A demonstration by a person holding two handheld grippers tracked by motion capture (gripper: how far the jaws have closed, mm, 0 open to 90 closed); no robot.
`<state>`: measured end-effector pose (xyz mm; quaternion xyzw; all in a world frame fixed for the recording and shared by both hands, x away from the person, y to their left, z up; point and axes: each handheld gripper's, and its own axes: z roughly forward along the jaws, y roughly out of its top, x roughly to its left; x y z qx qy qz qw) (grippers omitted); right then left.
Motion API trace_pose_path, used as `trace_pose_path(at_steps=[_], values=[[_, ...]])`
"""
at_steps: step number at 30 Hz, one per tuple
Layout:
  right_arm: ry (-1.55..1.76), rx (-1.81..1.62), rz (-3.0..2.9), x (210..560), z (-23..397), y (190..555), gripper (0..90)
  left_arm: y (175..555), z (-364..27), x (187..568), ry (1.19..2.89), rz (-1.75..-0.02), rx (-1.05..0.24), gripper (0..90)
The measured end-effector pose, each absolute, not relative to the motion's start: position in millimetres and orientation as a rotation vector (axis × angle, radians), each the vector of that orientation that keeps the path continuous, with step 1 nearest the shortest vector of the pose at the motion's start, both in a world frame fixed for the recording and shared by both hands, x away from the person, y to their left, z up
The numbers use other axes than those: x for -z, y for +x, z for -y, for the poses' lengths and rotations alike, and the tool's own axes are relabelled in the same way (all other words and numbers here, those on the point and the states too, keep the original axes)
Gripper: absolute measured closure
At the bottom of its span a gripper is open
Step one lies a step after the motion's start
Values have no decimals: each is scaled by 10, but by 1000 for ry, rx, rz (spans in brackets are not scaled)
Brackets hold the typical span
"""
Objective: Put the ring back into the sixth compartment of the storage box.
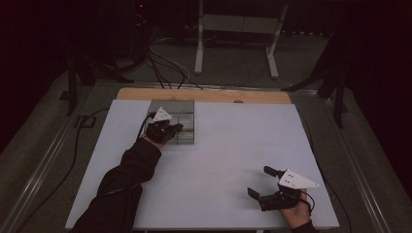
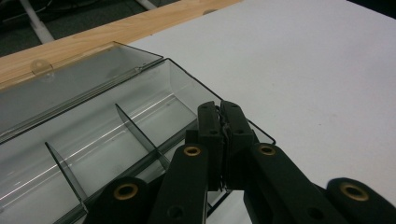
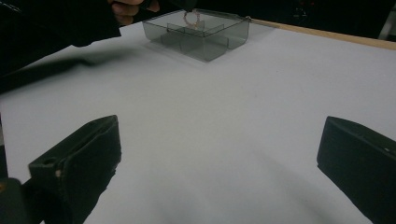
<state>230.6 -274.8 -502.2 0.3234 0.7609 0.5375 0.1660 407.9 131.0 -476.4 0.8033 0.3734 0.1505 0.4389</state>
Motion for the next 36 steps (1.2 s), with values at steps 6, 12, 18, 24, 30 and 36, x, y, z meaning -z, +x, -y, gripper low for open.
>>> trace_pose_path(at_steps=[6,12,18,24,30,36], values=[[921,-1530,-2169,5025,2746,2310,0,4117,-1267,4820,1999,-932,-366,899],[915,-1531,-2172,5024,2738,2314,0,4145,-1203,4851,2013,-933,-361,899],[919,-1533,-2170,5025,2743,2314,0,4154,-1160,4875,2034,-938,-357,898],[919,-1529,-2172,5027,2741,2318,0,4198,-1102,4902,2048,-937,-370,893],[925,-1533,-2168,5027,2751,2318,0,4212,-1138,4899,2017,-1009,-363,660],[919,-1533,-2168,5022,2749,2312,0,4167,-1126,4822,2014,-1005,-333,453]])
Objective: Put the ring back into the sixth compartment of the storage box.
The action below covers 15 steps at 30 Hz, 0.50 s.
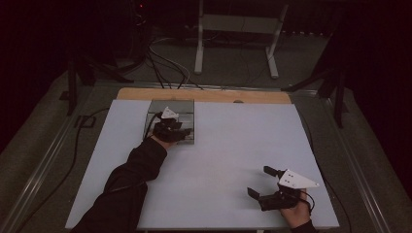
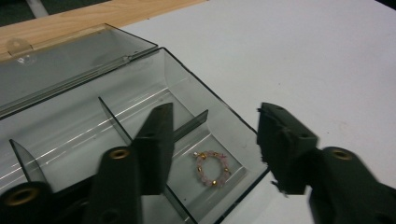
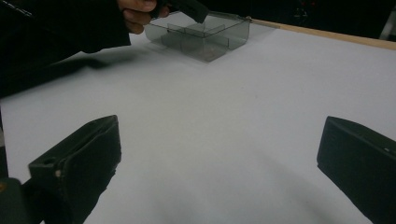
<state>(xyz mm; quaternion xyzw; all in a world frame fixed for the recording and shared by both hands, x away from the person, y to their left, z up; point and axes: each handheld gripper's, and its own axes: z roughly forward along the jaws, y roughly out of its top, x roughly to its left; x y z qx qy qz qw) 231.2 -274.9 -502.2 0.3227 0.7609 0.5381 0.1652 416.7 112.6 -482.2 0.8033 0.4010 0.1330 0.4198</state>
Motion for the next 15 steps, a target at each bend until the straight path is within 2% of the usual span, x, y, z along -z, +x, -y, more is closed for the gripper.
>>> trace_pose_path(at_steps=[2,3,4,5,6,11,13,15], values=[[919,-1532,-2169,5024,2750,2315,0,4153,-1124,4813,2010,-1002,-325,421],[921,-1533,-2170,5025,2750,2316,0,4141,-1125,4805,2010,-1004,-331,365],[921,-1533,-2170,5025,2750,2316,0,4131,-1125,4799,2010,-1008,-329,365],[917,-1531,-2170,5023,2747,2314,0,4122,-1129,4790,2012,-1008,-329,307],[916,-1532,-2170,5022,2745,2313,0,4114,-1133,4780,2004,-1014,-327,307],[915,-1533,-2171,5023,2750,2315,0,4058,-1158,4746,1999,-1017,-308,181],[920,-1531,-2173,5026,2752,2320,0,4016,-1178,4725,1984,-1024,-303,160],[921,-1532,-2172,5025,2750,2318,0,3994,-1193,4708,1982,-1025,-277,96]])
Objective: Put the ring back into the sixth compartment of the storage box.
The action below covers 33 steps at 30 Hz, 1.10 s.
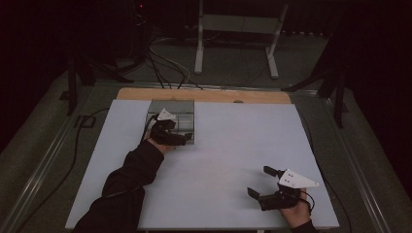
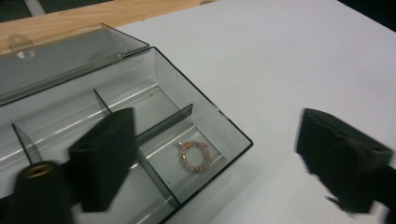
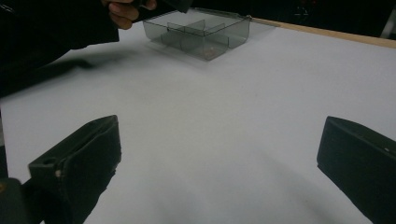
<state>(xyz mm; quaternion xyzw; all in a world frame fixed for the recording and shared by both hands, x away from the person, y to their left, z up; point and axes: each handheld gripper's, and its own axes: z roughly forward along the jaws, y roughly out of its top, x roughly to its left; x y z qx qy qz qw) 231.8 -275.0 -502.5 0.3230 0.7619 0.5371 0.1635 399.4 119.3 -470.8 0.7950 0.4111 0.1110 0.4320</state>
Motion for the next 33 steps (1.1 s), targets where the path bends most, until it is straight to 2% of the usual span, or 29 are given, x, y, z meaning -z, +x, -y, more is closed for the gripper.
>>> trace_pose_path(at_steps=[5,33], values=[[923,-1530,-2170,5020,2755,2314,0,3912,-1261,4655,1963,-992,-245,10],[921,-1535,-2165,5011,2746,2311,0,3272,-1834,4633,1913,-913,-237,6]])
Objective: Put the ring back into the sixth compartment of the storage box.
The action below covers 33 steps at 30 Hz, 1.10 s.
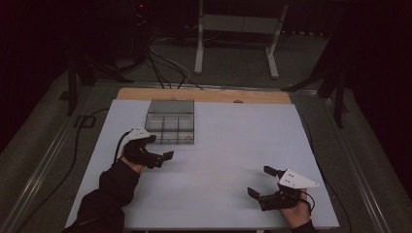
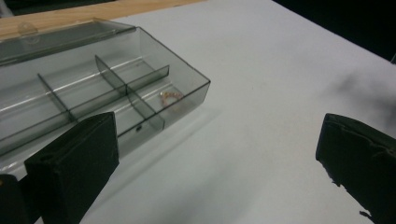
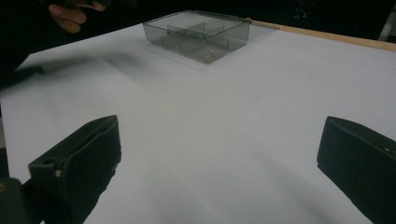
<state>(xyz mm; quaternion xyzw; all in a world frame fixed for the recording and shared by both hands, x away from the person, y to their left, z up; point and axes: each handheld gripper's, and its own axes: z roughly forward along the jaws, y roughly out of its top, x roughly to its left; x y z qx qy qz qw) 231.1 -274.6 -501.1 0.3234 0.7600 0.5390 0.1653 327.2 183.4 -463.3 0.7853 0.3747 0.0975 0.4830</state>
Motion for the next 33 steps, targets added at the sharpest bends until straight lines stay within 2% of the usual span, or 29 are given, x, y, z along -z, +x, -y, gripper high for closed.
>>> trace_pose_path(at_steps=[17,26,33], values=[[923,-1537,-2166,5011,2746,2309,0,2923,-2019,4827,1922,-906,-198,6],[919,-1530,-2169,5014,2742,2306,0,2718,-2112,5027,1942,-847,-193,6],[920,-1527,-2176,5019,2735,2309,0,2608,-2182,5111,1949,-832,-237,6]])
